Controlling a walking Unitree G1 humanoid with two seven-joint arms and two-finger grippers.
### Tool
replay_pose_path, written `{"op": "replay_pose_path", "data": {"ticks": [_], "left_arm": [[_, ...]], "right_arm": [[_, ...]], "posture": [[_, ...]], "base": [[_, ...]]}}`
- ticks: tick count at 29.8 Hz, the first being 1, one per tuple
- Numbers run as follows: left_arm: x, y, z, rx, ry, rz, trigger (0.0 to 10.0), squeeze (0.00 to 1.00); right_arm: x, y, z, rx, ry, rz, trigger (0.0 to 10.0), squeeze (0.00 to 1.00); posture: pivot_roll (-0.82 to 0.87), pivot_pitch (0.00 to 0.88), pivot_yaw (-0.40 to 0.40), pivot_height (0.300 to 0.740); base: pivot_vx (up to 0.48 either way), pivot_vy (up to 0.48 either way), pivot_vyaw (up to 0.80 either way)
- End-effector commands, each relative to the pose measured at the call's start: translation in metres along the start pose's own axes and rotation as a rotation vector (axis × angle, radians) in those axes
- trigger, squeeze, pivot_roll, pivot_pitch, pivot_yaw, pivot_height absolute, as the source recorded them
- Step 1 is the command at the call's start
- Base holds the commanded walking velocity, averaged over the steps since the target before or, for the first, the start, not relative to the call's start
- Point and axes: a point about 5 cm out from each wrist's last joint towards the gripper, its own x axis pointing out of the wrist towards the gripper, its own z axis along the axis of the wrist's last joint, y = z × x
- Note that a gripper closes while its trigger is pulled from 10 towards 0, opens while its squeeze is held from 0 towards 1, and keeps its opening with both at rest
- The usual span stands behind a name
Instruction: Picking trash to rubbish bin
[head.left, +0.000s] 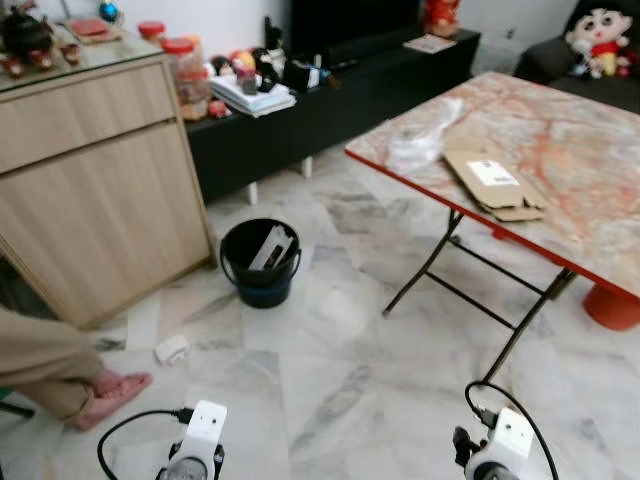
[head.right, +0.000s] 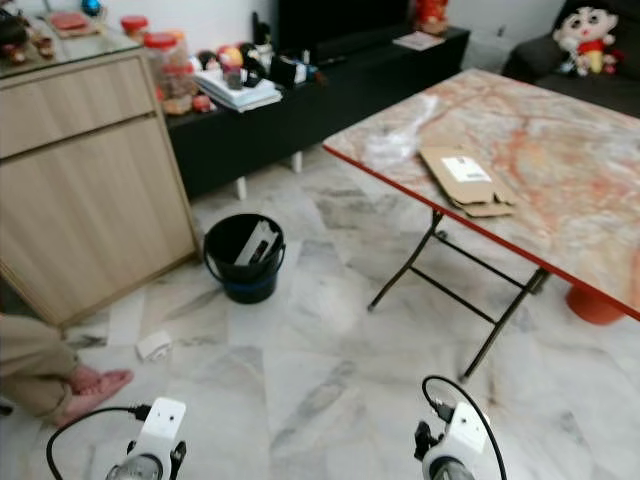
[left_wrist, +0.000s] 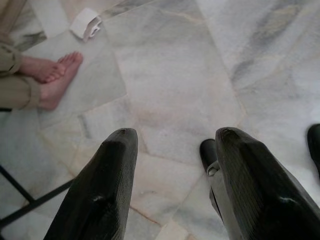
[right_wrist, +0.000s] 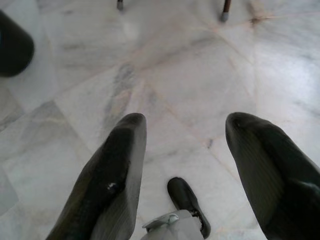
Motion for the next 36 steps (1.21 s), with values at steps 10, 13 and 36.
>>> {"op": "replay_pose_path", "data": {"ticks": [10,13,36], "left_arm": [[-0.0012,-0.0007,-0.0063,0.015,0.025,0.012,10.0,0.00],[-0.0012,0.0002,-0.0065,0.038,0.024,0.020,10.0,0.00],[-0.0015,0.0020,-0.0093,0.074,0.039,0.034,10.0,0.00]], "right_arm": [[0.0002,-0.0026,0.0024,-0.020,-0.002,-0.002,10.0,0.00],[0.0001,-0.0024,0.0018,-0.023,-0.001,-0.002,10.0,0.00],[-0.0006,-0.0011,-0.0018,-0.020,0.006,0.000,10.0,0.00]], "posture": [[0.19,0.000,-0.066,0.740],[0.19,0.000,-0.066,0.740],[0.19,0.000,-0.058,0.740]], "base": [[0.000,0.000,-0.76],[0.000,0.000,-0.76],[0.000,-0.166,-0.77]]}}
